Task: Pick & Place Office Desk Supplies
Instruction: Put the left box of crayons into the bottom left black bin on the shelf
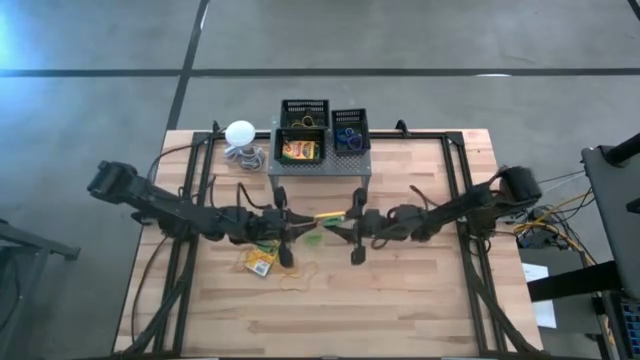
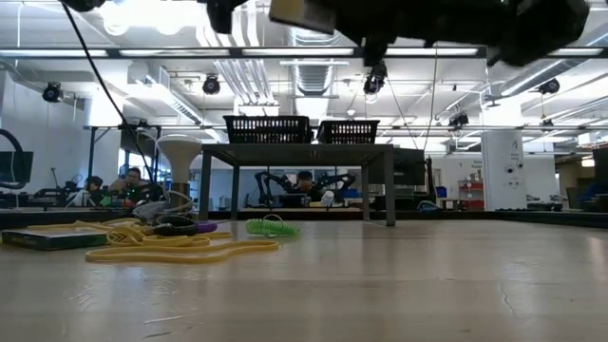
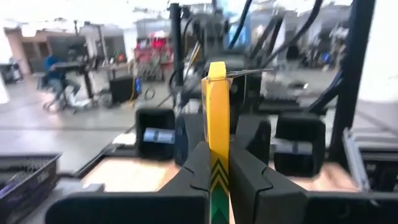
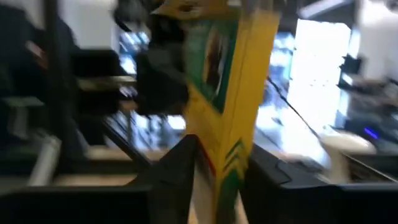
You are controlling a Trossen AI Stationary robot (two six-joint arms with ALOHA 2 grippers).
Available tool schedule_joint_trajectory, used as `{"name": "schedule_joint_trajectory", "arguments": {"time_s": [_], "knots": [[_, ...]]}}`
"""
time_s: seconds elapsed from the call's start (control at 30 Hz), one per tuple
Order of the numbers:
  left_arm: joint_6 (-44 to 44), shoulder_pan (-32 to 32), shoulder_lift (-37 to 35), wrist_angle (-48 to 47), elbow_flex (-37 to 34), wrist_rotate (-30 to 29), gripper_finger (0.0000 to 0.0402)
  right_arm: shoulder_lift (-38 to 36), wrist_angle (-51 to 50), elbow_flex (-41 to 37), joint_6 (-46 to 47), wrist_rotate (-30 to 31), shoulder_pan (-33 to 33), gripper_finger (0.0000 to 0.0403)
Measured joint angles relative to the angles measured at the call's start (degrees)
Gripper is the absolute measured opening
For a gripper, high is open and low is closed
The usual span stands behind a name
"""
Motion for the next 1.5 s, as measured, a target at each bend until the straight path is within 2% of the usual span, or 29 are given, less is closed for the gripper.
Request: {"name": "schedule_joint_trajectory", "arguments": {"time_s": [0.1, 0.2, 0.27, 0.4, 0.57, 0.7, 0.87, 1.0, 1.33, 1.5], "knots": [[-2.4, 0.0, -3.2, -13.5, 2.8, -3.1, 0.0025, -7.9, -17.7, 0.2, 1.2, 6.2, 0.4, 0.0134], [-5.0, 0.0, -5.9, -35.2, 10.2, -6.6, 0.0025, -16.0, -38.6, 1.0, 6.1, 10.6, 0.9, 0.0160], [-6.8, 0.3, -6.2, -51.7, 17.1, -10.7, 0.0025, -20.8, -47.4, 1.9, 9.6, 11.4, 1.0, 0.0168], [-5.8, 4.8, -3.1, -76.7, 32.0, -15.6, 0.0025, -26.2, -51.5, 1.5, 10.9, 11.4, 1.8, 0.0172], [2.9, 16.0, 4.7, -90.3, 46.7, -15.2, 0.0027, -26.4, -48.6, 1.3, 9.0, 11.4, 2.9, 0.0165], [12.8, 23.8, 12.1, -93.6, 53.0, -15.1, 0.0029, -22.8, -45.1, 1.3, 8.6, 11.3, 3.2, 0.0156], [21.6, 28.4, 18.2, -94.1, 54.7, -15.2, 0.0031, -18.2, -42.8, 1.3, 9.1, 11.3, 3.6, 0.0145], [22.1, 30.4, 20.5, -95.0, 54.6, -15.4, 0.0032, -16.4, -42.6, 2.1, 9.0, 11.0, 4.8, 0.0138], [23.0, 32.9, 21.0, -93.4, 52.5, -14.3, 0.0055, -17.8, -42.4, 2.3, 6.9, 10.9, 7.3, 0.0133], [22.9, 33.1, 21.3, -88.5, 49.6, -15.3, 0.0051, -17.8, -42.3, 2.3, 6.7, 10.9, 7.4, 0.0126]]}}
